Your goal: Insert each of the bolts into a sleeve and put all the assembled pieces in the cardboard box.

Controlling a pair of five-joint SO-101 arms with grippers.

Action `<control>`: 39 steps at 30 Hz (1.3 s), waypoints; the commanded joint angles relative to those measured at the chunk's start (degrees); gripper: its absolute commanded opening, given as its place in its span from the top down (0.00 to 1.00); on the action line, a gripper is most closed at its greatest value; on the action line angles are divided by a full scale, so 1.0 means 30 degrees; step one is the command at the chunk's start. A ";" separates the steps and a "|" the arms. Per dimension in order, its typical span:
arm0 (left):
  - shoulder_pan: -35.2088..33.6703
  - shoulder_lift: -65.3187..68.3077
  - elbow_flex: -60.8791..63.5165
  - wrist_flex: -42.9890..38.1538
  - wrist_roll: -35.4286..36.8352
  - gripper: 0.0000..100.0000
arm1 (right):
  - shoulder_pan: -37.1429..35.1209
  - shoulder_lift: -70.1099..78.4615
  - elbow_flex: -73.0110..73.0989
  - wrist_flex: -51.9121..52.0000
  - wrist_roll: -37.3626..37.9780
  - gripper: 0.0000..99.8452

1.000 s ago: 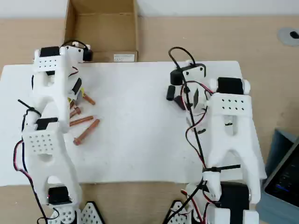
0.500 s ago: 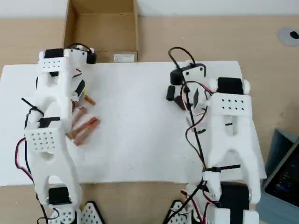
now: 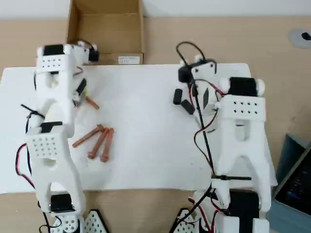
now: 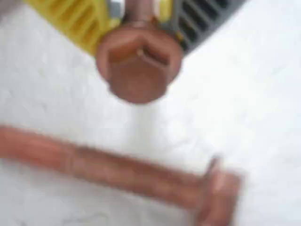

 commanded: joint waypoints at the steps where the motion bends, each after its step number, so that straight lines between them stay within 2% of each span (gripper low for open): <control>1: 0.0117 -0.3385 -0.1172 0.0410 0.0879 0.99 | 0.0161 -0.0132 -0.3033 0.1143 0.0117 0.99; 8: 0.0117 -0.7223 -0.1143 0.0440 0.5568 0.99 | 0.0308 -0.1011 -0.3707 0.1289 0.0088 0.99; 15: 0.0117 -1.1385 -0.1114 0.0440 0.6886 0.99 | 0.0308 -0.5817 -0.3590 0.1260 -0.0674 0.99; 19: 0.0117 -1.3670 0.0440 0.0440 0.7648 0.99 | 0.0308 -0.8103 -0.2271 0.1172 -0.0674 0.99; 23: 0.0147 -1.6777 0.3751 0.0440 0.8029 0.99 | 0.0308 -1.0183 -0.0278 0.1114 -0.0674 0.99; 29: 0.1700 -2.2725 1.0198 0.0264 0.8088 0.99 | 0.0337 -1.3348 0.3004 -0.0586 -0.0908 0.99; 34: 0.2374 -2.7795 1.6147 -0.3341 1.0227 0.99 | 0.0337 -1.6132 0.5934 -0.2784 -0.3165 0.99; 39: 0.2374 -3.2806 2.1802 -0.7355 1.1223 1.00 | 0.0308 -1.8564 0.8923 -0.4484 -0.4308 0.99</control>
